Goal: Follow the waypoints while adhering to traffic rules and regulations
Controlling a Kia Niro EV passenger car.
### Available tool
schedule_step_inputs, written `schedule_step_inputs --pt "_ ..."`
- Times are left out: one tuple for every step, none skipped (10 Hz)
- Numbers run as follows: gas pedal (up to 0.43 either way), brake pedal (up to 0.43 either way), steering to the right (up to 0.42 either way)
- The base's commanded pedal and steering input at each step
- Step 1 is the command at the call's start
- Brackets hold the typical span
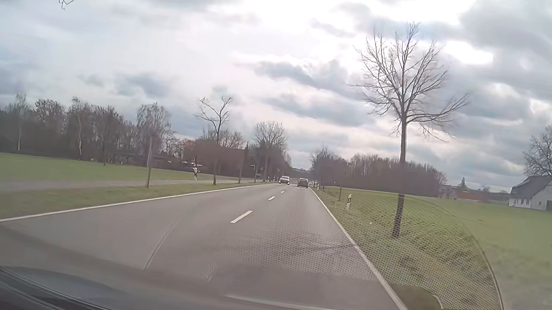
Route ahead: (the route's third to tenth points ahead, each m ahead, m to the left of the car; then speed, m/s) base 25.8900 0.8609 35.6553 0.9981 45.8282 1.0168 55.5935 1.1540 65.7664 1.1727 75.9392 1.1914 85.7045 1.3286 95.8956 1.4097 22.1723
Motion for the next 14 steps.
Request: schedule_step_inputs --pt "0.169 0.0 0.003" --pt "0.169 0.0 0.002" --pt "0.169 0.0 0.001" --pt "0.169 0.0 0.001" --pt "0.169 0.0 0.004" --pt "0.169 0.0 0.005" --pt "0.169 0.0 0.005" --pt "0.169 0.0 0.005" --pt "0.169 0.0 0.005" --pt "0.177 0.0 0.005" --pt "0.189 0.0 0.005" --pt "0.197 0.0 0.005" --pt "0.197 0.0 0.005" --pt "0.197 0.0 0.005"
